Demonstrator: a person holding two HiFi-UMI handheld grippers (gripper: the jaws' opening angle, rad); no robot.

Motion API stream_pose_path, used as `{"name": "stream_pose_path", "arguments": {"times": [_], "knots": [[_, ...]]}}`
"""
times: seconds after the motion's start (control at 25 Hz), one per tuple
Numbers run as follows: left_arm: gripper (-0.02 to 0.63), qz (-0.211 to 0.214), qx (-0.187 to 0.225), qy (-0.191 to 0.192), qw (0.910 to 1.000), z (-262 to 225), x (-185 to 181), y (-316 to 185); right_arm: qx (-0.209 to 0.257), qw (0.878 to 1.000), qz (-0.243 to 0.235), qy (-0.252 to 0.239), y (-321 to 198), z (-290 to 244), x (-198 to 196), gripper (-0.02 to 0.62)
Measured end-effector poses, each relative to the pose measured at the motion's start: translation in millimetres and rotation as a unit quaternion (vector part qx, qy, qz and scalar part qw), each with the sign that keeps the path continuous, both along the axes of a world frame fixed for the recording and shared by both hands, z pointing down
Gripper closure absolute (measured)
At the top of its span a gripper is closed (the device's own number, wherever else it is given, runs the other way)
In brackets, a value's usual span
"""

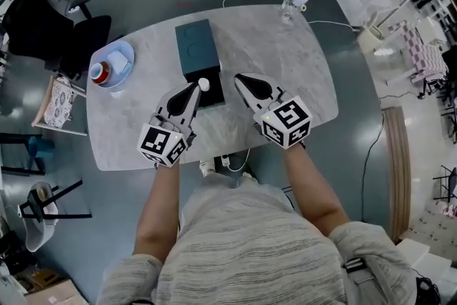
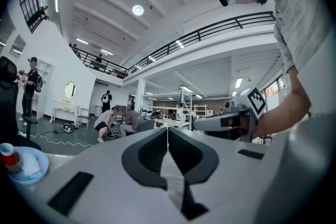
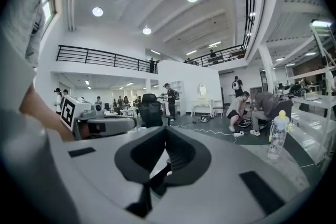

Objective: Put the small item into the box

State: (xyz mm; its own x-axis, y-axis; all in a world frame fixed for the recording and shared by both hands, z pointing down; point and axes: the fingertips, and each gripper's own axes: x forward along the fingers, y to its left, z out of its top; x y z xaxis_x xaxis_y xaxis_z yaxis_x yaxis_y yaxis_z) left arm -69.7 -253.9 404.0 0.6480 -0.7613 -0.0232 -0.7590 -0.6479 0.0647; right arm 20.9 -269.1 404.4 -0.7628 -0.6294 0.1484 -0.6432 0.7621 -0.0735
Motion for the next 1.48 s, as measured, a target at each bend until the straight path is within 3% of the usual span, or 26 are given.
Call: {"name": "stream_pose_path", "arguments": {"times": [0.52, 1.48], "knots": [[0.584, -0.033, 0.002, -0.009, 0.9994, 0.0, 26.7, 51.5, 0.01, 1.0, -0.023, -0.013, 42.8, -11.6, 30.3, 0.577], [0.584, -0.034, 0.006, -0.011, 0.9993, -10.3, 35.1, 59.9, 0.02, 0.999, -0.038, -0.021, 52.2, -26.3, 35.5, 0.578]]}}
